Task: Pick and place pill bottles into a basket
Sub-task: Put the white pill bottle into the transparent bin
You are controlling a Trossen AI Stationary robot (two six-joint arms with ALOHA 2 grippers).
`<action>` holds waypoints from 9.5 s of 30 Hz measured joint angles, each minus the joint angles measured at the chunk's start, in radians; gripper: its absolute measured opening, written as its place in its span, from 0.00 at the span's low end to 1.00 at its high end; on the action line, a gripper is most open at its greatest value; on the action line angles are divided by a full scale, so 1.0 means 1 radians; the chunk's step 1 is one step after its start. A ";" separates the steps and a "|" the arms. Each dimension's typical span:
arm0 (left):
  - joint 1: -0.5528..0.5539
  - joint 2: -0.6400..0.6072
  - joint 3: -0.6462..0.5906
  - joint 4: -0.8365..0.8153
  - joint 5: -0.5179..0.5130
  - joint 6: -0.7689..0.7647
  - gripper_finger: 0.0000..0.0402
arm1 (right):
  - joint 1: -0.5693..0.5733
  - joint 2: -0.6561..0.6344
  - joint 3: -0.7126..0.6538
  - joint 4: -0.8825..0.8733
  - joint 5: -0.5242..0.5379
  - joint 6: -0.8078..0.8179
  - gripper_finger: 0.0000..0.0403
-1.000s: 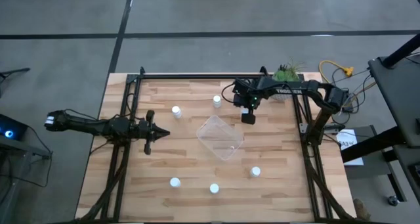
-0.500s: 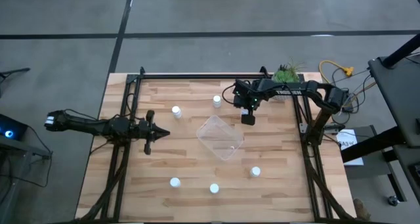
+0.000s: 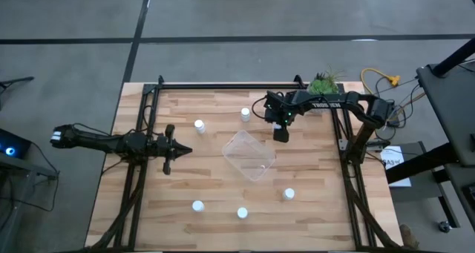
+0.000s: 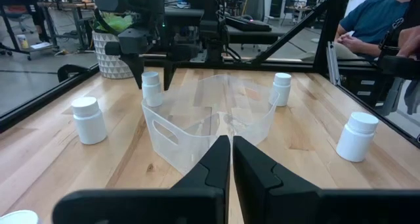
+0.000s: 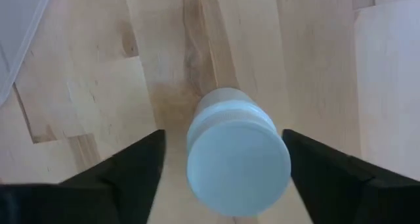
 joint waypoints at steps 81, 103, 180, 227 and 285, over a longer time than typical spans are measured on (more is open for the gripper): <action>0.000 -0.002 0.000 0.000 0.000 0.000 0.00 | 0.420 0.002 0.392 -0.246 -0.103 0.169 0.40; 0.000 -0.002 0.000 0.000 0.000 0.000 0.00 | 0.414 0.002 0.342 -0.147 -0.103 0.114 0.40; 0.000 0.001 0.000 -0.001 0.000 0.000 0.00 | 0.253 0.402 1.082 -0.602 -0.130 0.062 0.41; 0.000 0.032 0.000 -0.001 0.000 0.000 0.00 | 0.249 0.402 0.707 -0.252 -0.047 0.053 0.41; 0.000 0.034 0.000 -0.001 0.000 0.000 0.00 | 0.249 0.421 0.645 -0.187 0.000 0.072 0.45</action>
